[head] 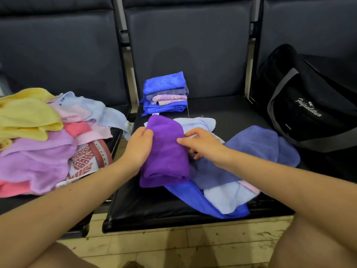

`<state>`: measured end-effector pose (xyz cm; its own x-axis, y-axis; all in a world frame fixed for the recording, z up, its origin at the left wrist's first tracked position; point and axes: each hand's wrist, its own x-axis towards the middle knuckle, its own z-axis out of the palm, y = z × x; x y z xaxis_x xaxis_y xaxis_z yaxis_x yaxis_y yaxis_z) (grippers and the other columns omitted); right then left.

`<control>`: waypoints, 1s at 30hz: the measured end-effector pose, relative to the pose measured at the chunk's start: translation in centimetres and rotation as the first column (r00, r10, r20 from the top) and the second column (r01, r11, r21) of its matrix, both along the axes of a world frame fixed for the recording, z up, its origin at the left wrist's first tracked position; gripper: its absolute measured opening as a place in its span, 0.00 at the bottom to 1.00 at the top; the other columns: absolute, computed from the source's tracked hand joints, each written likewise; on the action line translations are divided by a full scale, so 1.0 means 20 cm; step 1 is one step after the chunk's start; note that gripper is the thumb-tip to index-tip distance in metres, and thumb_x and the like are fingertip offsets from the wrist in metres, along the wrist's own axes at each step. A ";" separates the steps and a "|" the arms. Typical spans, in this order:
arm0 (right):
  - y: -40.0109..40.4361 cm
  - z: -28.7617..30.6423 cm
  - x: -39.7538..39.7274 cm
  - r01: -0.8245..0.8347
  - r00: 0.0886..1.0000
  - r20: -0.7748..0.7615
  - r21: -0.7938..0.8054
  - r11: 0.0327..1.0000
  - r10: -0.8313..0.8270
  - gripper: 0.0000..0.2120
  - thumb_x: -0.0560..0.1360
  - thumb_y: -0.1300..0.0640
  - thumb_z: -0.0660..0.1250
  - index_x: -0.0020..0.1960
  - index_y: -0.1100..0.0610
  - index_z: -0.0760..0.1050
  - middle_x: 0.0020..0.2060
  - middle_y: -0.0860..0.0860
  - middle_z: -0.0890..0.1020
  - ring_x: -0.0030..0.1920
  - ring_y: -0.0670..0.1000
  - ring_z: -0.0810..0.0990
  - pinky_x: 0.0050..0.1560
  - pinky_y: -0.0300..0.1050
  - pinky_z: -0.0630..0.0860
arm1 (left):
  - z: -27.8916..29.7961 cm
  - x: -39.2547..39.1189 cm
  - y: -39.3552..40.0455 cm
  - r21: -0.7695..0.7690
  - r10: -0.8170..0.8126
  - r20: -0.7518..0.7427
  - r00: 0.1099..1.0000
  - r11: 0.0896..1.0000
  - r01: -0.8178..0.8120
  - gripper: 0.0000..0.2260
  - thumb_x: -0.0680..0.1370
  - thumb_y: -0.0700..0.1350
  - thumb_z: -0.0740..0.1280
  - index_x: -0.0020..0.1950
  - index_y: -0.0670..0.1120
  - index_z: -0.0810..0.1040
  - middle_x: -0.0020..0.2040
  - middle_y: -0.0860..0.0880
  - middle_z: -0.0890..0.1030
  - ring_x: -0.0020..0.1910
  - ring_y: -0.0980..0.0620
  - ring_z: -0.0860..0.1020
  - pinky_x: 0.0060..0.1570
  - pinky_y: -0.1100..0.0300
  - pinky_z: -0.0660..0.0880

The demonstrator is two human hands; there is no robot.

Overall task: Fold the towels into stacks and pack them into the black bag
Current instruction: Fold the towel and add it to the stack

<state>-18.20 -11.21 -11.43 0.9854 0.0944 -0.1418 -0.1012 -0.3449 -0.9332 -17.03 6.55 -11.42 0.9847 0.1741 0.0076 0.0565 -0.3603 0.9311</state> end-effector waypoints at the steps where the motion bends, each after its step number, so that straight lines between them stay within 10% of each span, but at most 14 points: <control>1: 0.01 -0.01 0.00 -0.018 1.000 -0.015 -0.033 0.999 0.017 0.12 0.74 0.48 0.71 0.50 0.55 0.75 0.32 0.48 0.78 0.31 0.45 0.76 0.33 0.39 0.73 | -0.02 0.00 0.03 0.075 0.010 0.002 1.000 0.997 -0.010 0.09 0.80 0.42 0.55 0.42 0.44 0.71 0.40 0.48 0.71 0.37 0.53 0.67 0.37 0.57 0.64; 7: 0.08 -0.03 -0.04 -0.113 0.990 -0.115 -0.242 0.964 0.087 0.19 0.72 0.41 0.70 0.37 0.55 0.72 0.28 0.49 0.75 0.28 0.47 0.72 0.27 0.36 0.68 | -0.12 -0.03 0.17 0.506 -0.071 -0.006 0.997 0.860 0.064 0.07 0.80 0.43 0.58 0.46 0.41 0.72 0.38 0.47 0.74 0.39 0.48 0.72 0.34 0.57 0.65; 11: 0.12 -0.01 -0.04 -0.121 0.989 -0.103 -0.176 0.977 0.104 0.12 0.73 0.48 0.72 0.40 0.55 0.75 0.32 0.49 0.78 0.32 0.47 0.74 0.30 0.36 0.68 | -0.12 -0.02 0.17 0.529 -0.108 0.000 0.994 0.844 0.091 0.07 0.80 0.45 0.61 0.51 0.42 0.73 0.40 0.47 0.77 0.41 0.46 0.76 0.39 0.54 0.70; 17: 0.10 0.19 -0.06 -0.081 0.992 -0.057 0.356 0.931 0.109 0.04 0.75 0.60 0.65 0.46 0.59 0.79 0.41 0.53 0.83 0.42 0.51 0.81 0.44 0.43 0.75 | -0.02 -0.05 0.12 -0.034 -0.090 -0.179 0.980 0.996 0.086 0.17 0.79 0.59 0.61 0.57 0.46 0.76 0.48 0.46 0.79 0.38 0.51 0.76 0.34 0.58 0.76; 22: 0.02 0.28 -0.07 -0.072 0.972 -0.163 0.475 0.877 0.167 0.15 0.68 0.54 0.69 0.52 0.60 0.81 0.48 0.56 0.85 0.44 0.56 0.83 0.51 0.47 0.78 | 0.06 -0.15 0.03 -0.691 -0.433 -0.173 0.885 0.693 0.205 0.24 0.74 0.66 0.61 0.66 0.55 0.75 0.60 0.49 0.81 0.58 0.47 0.81 0.54 0.49 0.77; 30: 0.01 0.17 -0.03 -0.028 0.956 -0.235 0.523 0.852 0.176 0.11 0.73 0.49 0.70 0.52 0.53 0.79 0.47 0.52 0.85 0.45 0.52 0.84 0.51 0.48 0.79 | 0.25 -0.01 -0.05 -0.765 -0.102 -0.144 0.984 0.642 -0.046 0.17 0.79 0.55 0.64 0.62 0.46 0.78 0.50 0.48 0.85 0.46 0.50 0.83 0.40 0.57 0.78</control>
<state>-18.85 -10.91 -8.01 0.8978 0.3240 -0.2983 -0.3599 0.1491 -0.9210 -17.29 5.49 -6.44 0.9626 0.0172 -0.2705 0.2309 0.4702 0.8518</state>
